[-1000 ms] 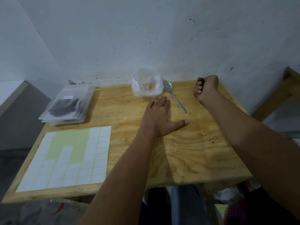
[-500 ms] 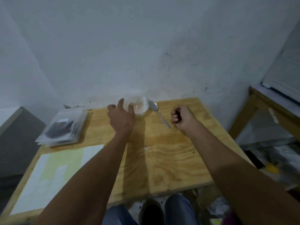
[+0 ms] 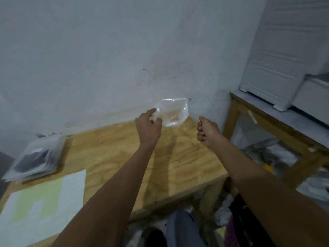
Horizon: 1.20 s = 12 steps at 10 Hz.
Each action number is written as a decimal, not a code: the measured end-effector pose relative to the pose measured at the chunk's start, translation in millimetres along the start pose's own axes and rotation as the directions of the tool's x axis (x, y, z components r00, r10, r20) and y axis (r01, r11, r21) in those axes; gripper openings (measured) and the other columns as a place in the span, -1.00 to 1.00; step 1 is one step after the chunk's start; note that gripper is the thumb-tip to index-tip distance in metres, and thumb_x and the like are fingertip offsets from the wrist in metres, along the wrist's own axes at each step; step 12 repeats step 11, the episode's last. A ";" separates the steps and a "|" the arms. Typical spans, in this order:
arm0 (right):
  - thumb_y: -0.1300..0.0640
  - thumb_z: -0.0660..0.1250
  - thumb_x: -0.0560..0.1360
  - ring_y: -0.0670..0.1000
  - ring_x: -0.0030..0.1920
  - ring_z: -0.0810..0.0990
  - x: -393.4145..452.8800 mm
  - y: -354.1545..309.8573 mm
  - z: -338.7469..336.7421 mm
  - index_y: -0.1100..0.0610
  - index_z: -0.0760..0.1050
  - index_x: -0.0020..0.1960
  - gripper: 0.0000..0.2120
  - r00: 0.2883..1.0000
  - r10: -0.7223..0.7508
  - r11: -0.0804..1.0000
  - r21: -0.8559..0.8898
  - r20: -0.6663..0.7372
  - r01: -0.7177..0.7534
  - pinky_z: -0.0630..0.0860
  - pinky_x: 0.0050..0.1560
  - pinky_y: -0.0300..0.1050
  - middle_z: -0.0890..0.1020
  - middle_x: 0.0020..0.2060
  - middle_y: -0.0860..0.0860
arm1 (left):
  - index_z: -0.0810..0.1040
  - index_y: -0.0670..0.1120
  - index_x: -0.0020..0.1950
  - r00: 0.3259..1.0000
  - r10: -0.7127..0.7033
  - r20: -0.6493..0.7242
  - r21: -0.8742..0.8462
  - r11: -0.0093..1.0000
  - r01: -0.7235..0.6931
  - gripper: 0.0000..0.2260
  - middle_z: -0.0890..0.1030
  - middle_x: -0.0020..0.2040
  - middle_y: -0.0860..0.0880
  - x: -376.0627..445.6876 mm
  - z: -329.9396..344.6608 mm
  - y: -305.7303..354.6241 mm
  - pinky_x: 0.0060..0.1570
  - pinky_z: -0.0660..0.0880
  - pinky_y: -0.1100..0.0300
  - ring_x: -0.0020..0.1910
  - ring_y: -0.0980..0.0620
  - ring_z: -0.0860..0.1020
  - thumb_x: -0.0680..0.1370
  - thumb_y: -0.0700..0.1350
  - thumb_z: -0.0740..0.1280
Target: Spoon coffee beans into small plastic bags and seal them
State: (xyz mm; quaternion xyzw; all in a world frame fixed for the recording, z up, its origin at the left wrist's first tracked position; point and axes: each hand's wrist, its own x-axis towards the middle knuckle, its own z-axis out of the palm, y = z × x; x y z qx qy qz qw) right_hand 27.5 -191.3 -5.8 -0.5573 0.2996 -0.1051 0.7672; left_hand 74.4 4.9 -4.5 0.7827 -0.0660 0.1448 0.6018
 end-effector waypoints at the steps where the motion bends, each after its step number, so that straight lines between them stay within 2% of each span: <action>1: -0.02 0.21 0.68 -0.09 -0.61 0.11 0.0 -8.7 -70.9 0.07 0.30 -0.29 -0.61 0.992 -0.020 1.000 0.006 -0.124 0.021 0.06 -0.62 -0.30 0.28 -0.47 -0.02 | 0.65 -0.03 0.26 0.990 0.055 0.130 -0.054 0.997 -0.049 -0.56 0.62 0.11 -0.03 -30.0 65.9 22.4 -0.03 0.65 -0.15 -0.12 -0.10 0.68 0.38 -0.04 0.37; 2: -0.05 0.19 0.68 -0.09 -0.63 0.14 -9.7 -2.5 -151.3 0.05 0.30 -0.28 -0.62 0.961 0.001 1.000 0.023 -0.276 0.006 0.08 -0.65 -0.31 0.28 -0.47 -0.02 | 0.67 -0.03 0.23 0.958 0.097 0.268 -0.085 0.993 -0.076 -0.58 0.64 0.10 -0.03 -76.2 134.5 45.0 -0.04 0.66 -0.14 -0.09 -0.10 0.68 0.38 -0.02 0.40; 3: 0.10 0.13 0.67 -0.12 -0.66 0.14 -30.9 19.6 -228.0 0.05 0.29 -0.26 -0.68 0.924 0.051 0.998 0.046 -0.380 -0.036 0.06 -0.67 -0.31 0.27 -0.45 -0.02 | 0.67 -0.03 0.22 0.899 0.133 0.418 -0.092 0.990 -0.104 -0.61 0.64 0.04 -0.06 -137.2 195.2 63.0 -0.01 0.64 -0.07 -0.07 -0.11 0.67 0.40 -0.06 0.42; 4: 0.12 0.14 0.68 -0.13 -0.67 0.19 -57.8 53.8 -283.4 0.06 0.33 -0.26 -0.68 0.871 0.110 0.992 0.105 -0.478 -0.068 0.09 -0.67 -0.35 0.27 -0.46 -0.01 | 0.67 -0.10 0.22 0.831 0.152 0.534 -0.068 0.988 -0.137 -0.65 0.64 -0.07 -0.10 -202.0 236.1 66.9 -0.04 0.60 0.05 -0.12 -0.15 0.65 0.44 -0.18 0.46; 5: 0.18 0.19 0.68 -0.02 -0.53 0.25 -74.0 102.0 -327.5 0.12 0.33 -0.28 -0.66 0.805 0.186 0.982 0.143 -0.564 -0.126 0.23 -0.59 -0.26 0.32 -0.44 0.05 | 0.66 -0.15 0.23 0.787 0.116 0.606 -0.049 0.993 -0.108 -0.69 0.59 -0.01 -0.06 -257.9 256.3 46.3 0.00 0.59 0.04 -0.08 -0.14 0.64 0.49 -0.26 0.47; 6: 0.07 0.27 0.68 0.03 -0.46 0.21 -75.4 158.6 -363.5 0.10 0.32 -0.30 -0.62 0.741 0.307 0.949 0.133 -0.597 -0.286 0.24 -0.44 -0.08 0.31 -0.41 0.09 | 0.66 -0.12 0.22 0.757 0.030 0.653 0.036 0.997 -0.070 -0.70 0.60 0.08 -0.14 -297.3 264.6 4.5 0.07 0.60 -0.04 -0.02 -0.15 0.64 0.49 -0.21 0.46; 7: 0.05 0.31 0.65 0.02 -0.42 0.26 -74.6 212.4 -388.0 0.14 0.38 -0.25 -0.67 0.696 0.396 0.914 0.184 -0.598 -0.362 0.26 -0.52 -0.15 0.36 -0.35 0.10 | 0.64 -0.05 0.20 0.716 -0.060 0.696 0.151 0.987 -0.063 -0.70 0.57 0.10 -0.11 -324.3 263.4 -30.7 0.10 0.60 -0.07 0.03 -0.14 0.62 0.48 -0.08 0.44; 8: 0.02 0.37 0.60 0.04 -0.38 0.40 -74.4 243.7 -396.9 0.15 0.47 -0.19 -0.73 0.659 0.449 0.891 0.246 -0.603 -0.381 0.36 -0.49 -0.17 0.47 -0.30 0.12 | 0.64 -0.13 0.20 0.680 -0.092 0.727 0.233 0.965 -0.118 -0.74 0.56 0.14 -0.17 -339.2 258.6 -42.6 0.15 0.50 0.11 0.09 -0.17 0.58 0.51 -0.21 0.46; 9: 0.05 0.39 0.58 0.02 -0.36 0.49 -65.6 261.7 -400.2 0.13 0.53 -0.19 -0.79 0.655 0.455 0.887 0.247 -0.603 -0.389 0.47 -0.42 -0.16 0.57 -0.24 0.13 | 0.62 -0.15 0.19 0.679 -0.098 0.727 0.288 0.942 -0.172 -0.73 0.53 0.17 -0.21 -344.1 264.0 -57.7 0.15 0.47 0.05 0.10 -0.22 0.57 0.50 -0.26 0.44; 10: 0.03 0.27 0.63 0.06 -0.26 0.59 -52.0 273.9 -403.3 0.15 0.54 -0.10 -0.78 0.664 0.450 0.885 0.200 -0.597 -0.420 0.66 -0.19 -0.02 0.65 -0.09 0.19 | 0.56 -0.14 0.24 0.658 -0.193 0.728 0.403 0.896 -0.183 -0.74 0.48 0.25 -0.21 -342.3 263.2 -64.3 0.10 0.46 0.05 0.09 -0.24 0.56 0.55 -0.20 0.42; 11: -0.24 0.08 0.64 0.29 0.19 0.58 -37.6 282.0 -411.2 0.21 0.51 0.36 -0.40 0.613 0.520 0.829 0.178 -0.595 -0.530 0.51 0.28 0.20 0.56 0.30 0.21 | 0.54 -0.09 0.30 0.592 -0.326 0.737 0.533 0.820 -0.211 -0.73 0.41 0.35 -0.22 -340.6 267.4 -73.1 0.10 0.51 0.01 0.10 -0.26 0.57 0.64 -0.02 0.34; 12: -0.24 0.08 0.64 0.29 0.19 0.58 -37.6 282.0 -411.2 0.21 0.51 0.36 -0.40 0.613 0.520 0.829 0.178 -0.595 -0.530 0.51 0.28 0.20 0.56 0.30 0.21 | 0.54 -0.09 0.30 0.592 -0.326 0.737 0.533 0.820 -0.211 -0.73 0.41 0.35 -0.22 -340.6 267.4 -73.1 0.10 0.51 0.01 0.10 -0.26 0.57 0.64 -0.02 0.34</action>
